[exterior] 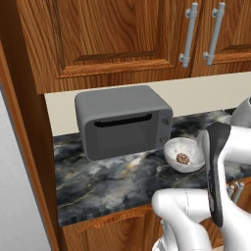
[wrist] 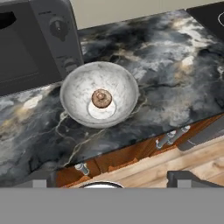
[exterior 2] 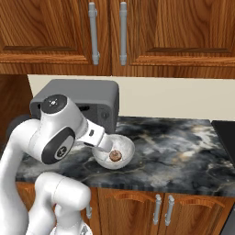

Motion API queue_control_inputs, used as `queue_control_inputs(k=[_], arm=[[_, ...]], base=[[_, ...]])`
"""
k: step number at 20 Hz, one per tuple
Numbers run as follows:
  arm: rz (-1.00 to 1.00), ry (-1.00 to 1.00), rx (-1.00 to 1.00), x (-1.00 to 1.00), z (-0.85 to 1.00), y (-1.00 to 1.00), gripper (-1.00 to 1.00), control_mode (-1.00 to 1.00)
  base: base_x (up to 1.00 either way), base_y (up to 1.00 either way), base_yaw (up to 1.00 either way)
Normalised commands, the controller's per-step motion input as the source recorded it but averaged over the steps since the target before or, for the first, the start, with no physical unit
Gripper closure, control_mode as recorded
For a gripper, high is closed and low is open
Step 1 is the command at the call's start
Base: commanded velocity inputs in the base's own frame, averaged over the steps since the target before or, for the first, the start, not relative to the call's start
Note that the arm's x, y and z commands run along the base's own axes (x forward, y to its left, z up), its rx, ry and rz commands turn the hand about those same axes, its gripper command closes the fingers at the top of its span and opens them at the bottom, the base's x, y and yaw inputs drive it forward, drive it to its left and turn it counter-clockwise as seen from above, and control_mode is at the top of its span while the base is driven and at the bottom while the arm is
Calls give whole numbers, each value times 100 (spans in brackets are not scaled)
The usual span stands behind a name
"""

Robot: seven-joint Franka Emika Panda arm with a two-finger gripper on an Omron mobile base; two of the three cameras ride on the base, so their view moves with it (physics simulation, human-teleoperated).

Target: Take the pear, bell pepper, and mushroom from the freezer and place them in the bowl on the counter.

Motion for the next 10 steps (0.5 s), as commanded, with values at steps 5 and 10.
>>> queue_control_inputs(k=[5,10], arm=[[3,-1,0,-30,43,29,-100,-100],[2,-5,0,-30,26,29,-100,-100]], base=[[0,0,0],[0,0,0]])
